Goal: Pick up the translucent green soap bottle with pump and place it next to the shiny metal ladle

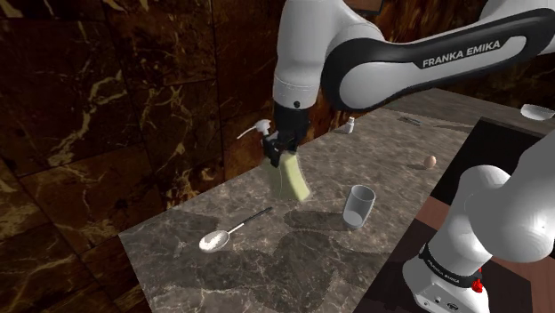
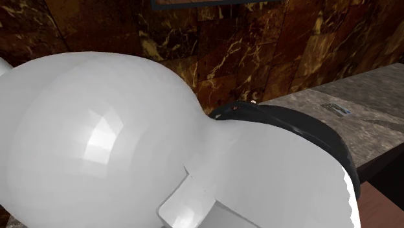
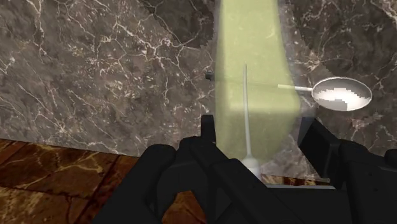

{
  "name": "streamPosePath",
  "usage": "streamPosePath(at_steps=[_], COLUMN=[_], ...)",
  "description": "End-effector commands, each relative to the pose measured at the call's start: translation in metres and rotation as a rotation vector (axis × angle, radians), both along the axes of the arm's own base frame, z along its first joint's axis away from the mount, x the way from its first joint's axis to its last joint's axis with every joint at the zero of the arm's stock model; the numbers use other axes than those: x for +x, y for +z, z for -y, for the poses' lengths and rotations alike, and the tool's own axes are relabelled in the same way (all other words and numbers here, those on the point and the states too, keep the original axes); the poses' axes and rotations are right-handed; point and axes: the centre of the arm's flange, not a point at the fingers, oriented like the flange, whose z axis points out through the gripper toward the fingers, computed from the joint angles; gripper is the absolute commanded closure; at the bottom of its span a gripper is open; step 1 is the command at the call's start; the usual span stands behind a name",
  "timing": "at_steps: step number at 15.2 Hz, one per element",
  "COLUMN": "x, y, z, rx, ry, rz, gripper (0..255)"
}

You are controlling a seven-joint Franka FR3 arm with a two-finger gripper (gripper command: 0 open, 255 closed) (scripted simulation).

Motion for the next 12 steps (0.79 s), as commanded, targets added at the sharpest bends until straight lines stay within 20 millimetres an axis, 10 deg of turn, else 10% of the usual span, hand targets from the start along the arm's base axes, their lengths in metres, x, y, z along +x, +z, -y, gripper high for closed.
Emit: streamPosePath(at_steps=[1, 12], x=[-0.007, -0.048], y=[-0.006, -0.039], z=[-0.025, -0.160], rx=[0.000, 0.000], ry=[-0.002, -0.002], rz=[0.000, 0.000], gripper=[255, 255])
